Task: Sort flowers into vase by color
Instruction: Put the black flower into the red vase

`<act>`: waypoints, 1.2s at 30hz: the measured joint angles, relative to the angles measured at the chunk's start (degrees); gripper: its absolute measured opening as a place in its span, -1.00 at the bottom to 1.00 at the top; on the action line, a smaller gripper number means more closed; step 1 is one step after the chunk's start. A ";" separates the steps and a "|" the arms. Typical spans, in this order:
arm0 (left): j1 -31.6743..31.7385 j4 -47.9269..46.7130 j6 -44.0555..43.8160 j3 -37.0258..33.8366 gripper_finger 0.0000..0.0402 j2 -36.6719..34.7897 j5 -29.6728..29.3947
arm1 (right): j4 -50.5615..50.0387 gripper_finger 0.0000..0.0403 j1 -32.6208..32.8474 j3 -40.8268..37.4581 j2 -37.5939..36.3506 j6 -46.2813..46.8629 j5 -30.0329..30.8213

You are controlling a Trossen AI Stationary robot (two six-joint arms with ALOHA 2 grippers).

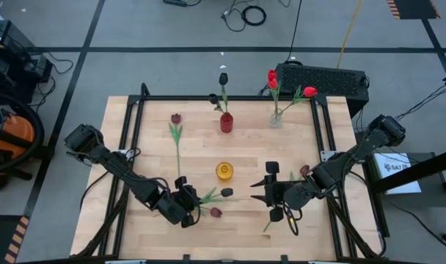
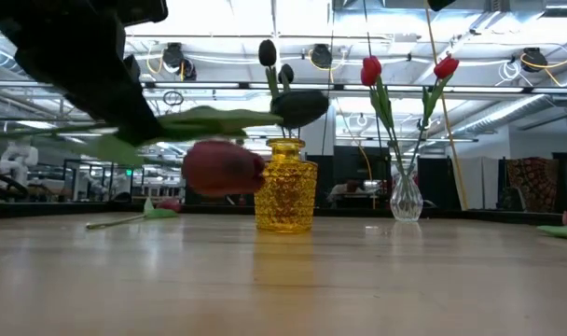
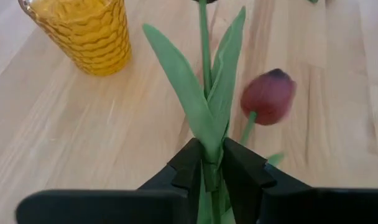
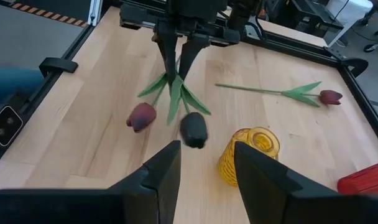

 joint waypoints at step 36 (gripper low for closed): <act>-7.61 -4.20 -9.00 -0.16 -0.33 7.19 4.71 | -0.15 -0.30 0.00 0.04 -0.02 0.00 -0.02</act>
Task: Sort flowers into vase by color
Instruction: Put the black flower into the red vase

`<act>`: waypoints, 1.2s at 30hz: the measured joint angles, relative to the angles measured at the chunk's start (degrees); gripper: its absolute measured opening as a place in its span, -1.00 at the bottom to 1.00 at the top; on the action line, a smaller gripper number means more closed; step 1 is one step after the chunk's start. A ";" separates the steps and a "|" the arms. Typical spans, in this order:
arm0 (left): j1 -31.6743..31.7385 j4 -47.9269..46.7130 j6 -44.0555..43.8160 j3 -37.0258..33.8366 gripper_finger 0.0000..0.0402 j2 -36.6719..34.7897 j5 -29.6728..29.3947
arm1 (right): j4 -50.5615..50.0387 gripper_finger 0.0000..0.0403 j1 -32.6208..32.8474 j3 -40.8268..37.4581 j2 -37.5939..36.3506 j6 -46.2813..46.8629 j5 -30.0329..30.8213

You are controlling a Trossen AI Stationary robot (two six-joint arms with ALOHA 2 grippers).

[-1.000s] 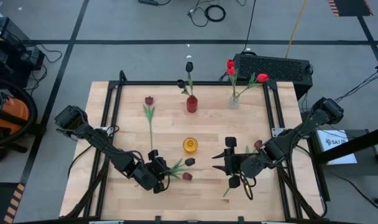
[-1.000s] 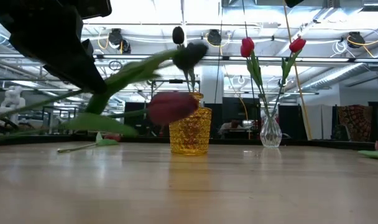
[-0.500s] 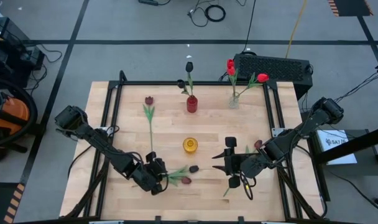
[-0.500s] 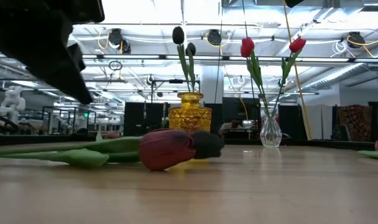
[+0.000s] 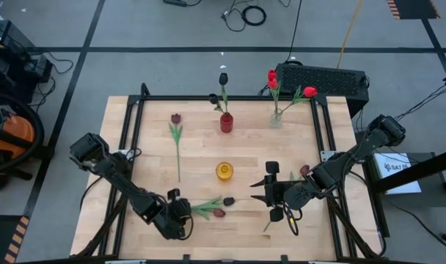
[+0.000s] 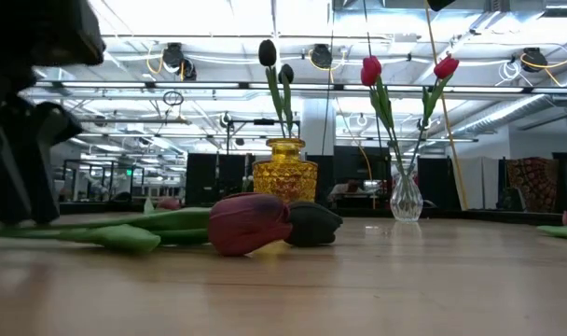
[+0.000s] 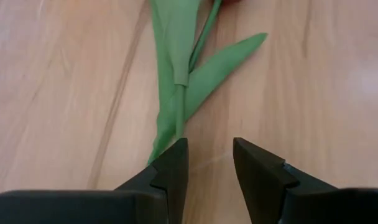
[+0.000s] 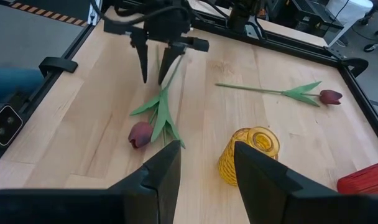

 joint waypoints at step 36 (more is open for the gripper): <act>-0.30 -6.74 1.72 1.01 -0.33 2.82 -3.86 | -0.09 -0.30 0.02 0.02 -0.02 -0.02 0.00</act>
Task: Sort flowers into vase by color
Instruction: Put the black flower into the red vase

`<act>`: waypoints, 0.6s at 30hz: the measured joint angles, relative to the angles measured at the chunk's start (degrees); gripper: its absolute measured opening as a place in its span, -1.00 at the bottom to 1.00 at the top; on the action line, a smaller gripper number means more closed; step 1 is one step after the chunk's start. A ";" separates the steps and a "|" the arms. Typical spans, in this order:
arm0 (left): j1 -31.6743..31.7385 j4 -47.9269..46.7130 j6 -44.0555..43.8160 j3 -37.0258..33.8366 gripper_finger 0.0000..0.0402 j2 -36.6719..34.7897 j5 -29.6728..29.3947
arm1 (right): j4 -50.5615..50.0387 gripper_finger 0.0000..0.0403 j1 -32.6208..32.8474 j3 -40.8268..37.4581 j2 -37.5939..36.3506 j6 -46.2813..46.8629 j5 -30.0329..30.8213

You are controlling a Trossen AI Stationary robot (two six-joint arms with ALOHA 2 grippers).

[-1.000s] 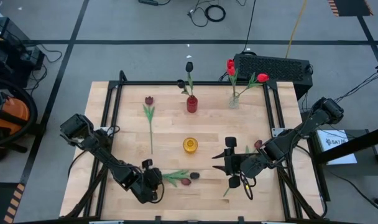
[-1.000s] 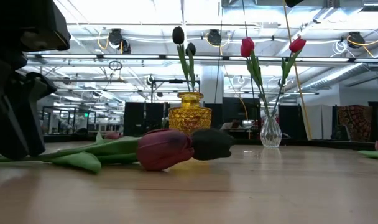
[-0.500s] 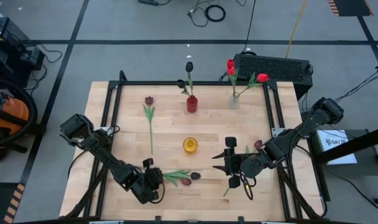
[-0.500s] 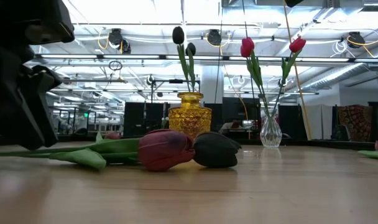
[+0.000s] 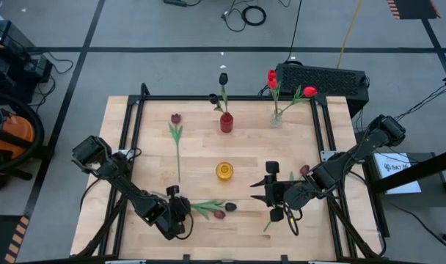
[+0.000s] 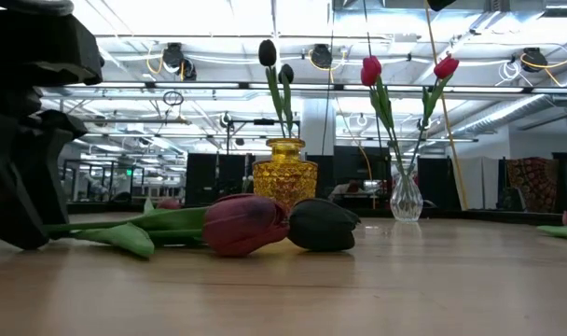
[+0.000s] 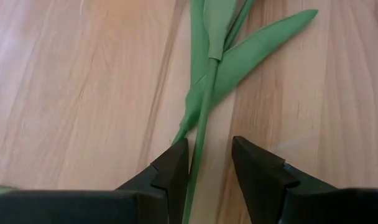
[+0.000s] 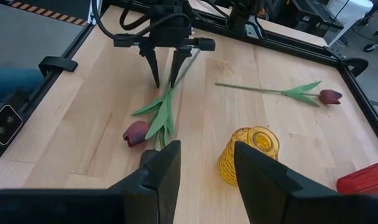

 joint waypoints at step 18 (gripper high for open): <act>0.02 -0.19 3.13 -0.09 -0.95 0.15 -2.75 | -0.02 -0.30 0.00 0.00 0.00 0.00 0.00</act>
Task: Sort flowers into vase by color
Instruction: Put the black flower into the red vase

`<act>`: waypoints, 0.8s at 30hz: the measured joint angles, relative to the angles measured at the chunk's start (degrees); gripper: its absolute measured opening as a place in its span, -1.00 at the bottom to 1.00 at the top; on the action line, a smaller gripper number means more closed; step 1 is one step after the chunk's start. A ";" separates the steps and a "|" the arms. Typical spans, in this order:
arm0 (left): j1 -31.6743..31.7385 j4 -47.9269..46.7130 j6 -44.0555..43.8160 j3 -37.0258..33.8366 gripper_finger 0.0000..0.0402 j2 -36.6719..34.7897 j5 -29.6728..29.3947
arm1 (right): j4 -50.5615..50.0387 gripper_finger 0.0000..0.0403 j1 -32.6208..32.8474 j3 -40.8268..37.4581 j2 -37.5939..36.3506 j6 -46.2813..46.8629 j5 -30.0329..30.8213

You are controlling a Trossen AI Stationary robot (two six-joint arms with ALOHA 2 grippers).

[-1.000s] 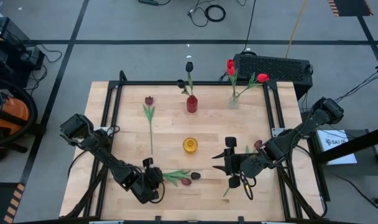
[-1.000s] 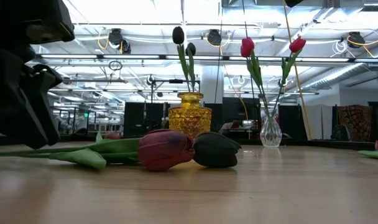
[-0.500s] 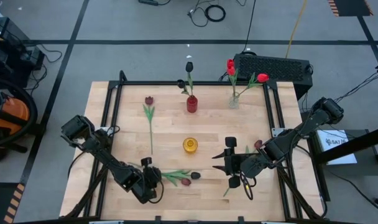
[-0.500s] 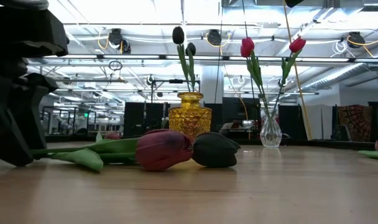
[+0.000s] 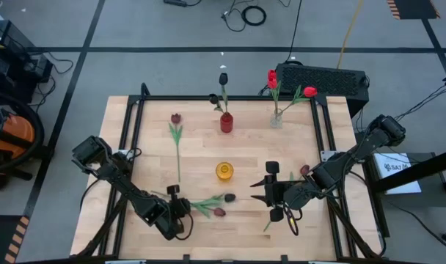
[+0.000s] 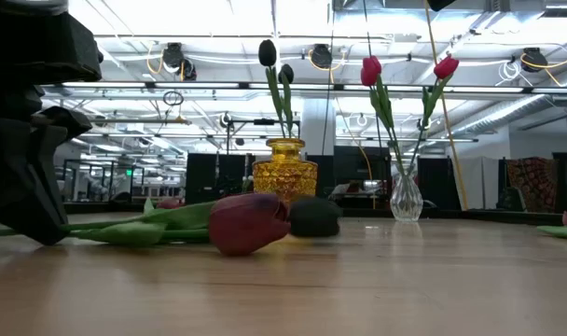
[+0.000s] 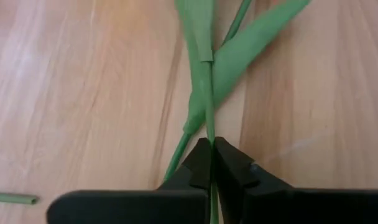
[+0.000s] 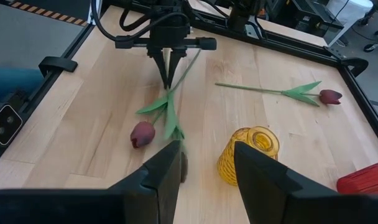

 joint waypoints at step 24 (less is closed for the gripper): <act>2.80 -3.31 16.53 11.43 -0.95 -18.47 -34.69 | 7.27 -0.30 -2.02 0.00 0.05 -4.16 3.28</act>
